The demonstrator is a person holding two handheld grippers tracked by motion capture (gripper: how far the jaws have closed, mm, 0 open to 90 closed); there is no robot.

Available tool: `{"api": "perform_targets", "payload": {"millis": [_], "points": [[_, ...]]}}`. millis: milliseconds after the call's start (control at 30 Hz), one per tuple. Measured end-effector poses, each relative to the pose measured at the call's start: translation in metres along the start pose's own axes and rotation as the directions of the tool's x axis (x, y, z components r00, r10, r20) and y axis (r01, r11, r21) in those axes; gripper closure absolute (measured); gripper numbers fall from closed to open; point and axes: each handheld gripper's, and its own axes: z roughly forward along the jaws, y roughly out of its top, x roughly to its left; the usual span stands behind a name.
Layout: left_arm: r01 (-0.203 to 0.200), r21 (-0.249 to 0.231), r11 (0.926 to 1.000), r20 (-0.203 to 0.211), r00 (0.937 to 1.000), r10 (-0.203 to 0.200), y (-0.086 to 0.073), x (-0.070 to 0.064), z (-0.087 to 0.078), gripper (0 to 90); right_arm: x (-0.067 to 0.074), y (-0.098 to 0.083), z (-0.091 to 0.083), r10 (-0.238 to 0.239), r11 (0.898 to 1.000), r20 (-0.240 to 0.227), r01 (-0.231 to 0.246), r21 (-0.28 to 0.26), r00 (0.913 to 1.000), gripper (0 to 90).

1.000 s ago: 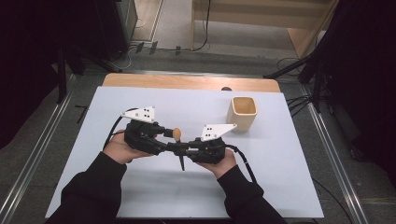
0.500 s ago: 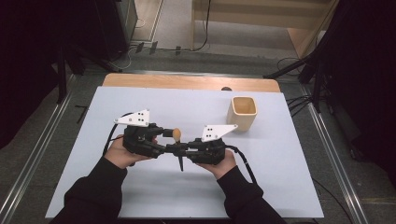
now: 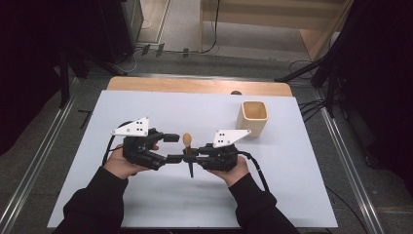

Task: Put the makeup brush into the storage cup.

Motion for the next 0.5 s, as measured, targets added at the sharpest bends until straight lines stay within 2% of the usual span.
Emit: {"api": "perform_targets", "payload": {"millis": [300, 500], "points": [[0.014, -0.008, 0.9999, -0.03, 0.9995, -0.014, -0.005, 0.004, -0.009, 29.1, -0.002, 0.0, -0.003, -0.001, 1.0, 0.009, 0.001, 0.008, 1.0, 78.4], [0.009, -0.014, 0.9999, -0.045, 0.9989, -0.01, -0.009, 0.005, -0.014, 28.7, -0.003, 0.001, -0.007, -0.003, 1.0, 0.019, 0.003, 0.007, 0.9998, 78.4]]}}
